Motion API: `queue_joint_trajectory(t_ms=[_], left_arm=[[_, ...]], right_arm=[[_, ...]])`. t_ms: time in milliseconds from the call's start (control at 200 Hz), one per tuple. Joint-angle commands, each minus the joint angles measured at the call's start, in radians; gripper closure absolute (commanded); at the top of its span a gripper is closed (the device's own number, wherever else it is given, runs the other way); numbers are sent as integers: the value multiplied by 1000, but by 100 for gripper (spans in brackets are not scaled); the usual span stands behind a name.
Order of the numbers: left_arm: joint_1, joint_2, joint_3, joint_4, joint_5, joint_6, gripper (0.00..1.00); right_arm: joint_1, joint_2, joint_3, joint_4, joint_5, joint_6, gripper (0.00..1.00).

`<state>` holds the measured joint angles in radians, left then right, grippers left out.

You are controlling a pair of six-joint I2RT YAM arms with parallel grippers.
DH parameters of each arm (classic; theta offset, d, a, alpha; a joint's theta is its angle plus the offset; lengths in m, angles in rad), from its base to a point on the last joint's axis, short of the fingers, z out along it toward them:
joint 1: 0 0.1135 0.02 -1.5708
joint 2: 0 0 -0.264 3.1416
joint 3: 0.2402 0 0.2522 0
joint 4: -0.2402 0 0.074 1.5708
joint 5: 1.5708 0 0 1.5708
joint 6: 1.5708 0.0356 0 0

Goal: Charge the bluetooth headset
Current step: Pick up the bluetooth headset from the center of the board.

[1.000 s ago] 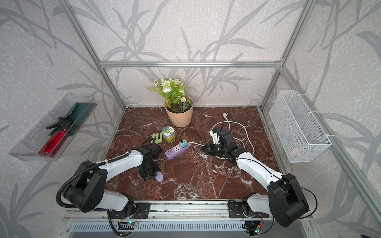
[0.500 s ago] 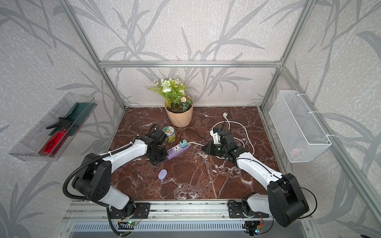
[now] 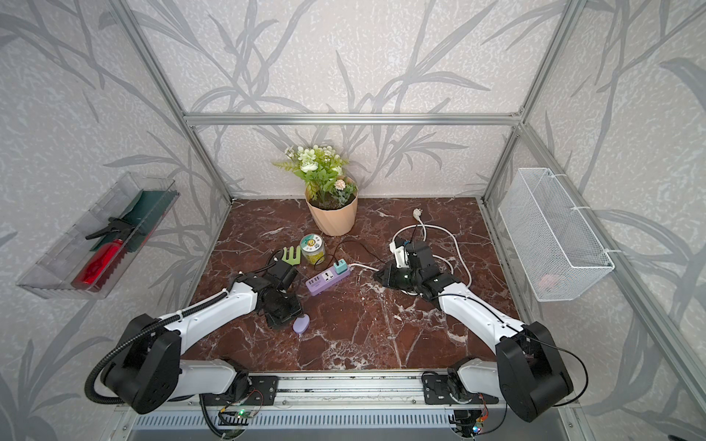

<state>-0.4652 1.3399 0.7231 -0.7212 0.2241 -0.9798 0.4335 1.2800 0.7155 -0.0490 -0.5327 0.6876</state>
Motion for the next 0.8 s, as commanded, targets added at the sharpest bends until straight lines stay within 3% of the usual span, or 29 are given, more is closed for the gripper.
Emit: queue_joint_trajectory(t_ms=[0,130,550,701,796], left_arm=[[-9,20,10,34,2,3,47],[-25,44,21,46,10,9,41],[-96,49,30,89,40,-33,34],[-98,63,16,85,34,-21,44],[-97,78,22,86,25,-4,46]], right_arm=[[-5,-24,-13,12,3,2,100],[-4,-21,-9,7,7,3,100],[-3,4,1,13,-4,18,100],[-3,-5,0,10,0,20,100],[-3,-7,-1,5,2,18,100]])
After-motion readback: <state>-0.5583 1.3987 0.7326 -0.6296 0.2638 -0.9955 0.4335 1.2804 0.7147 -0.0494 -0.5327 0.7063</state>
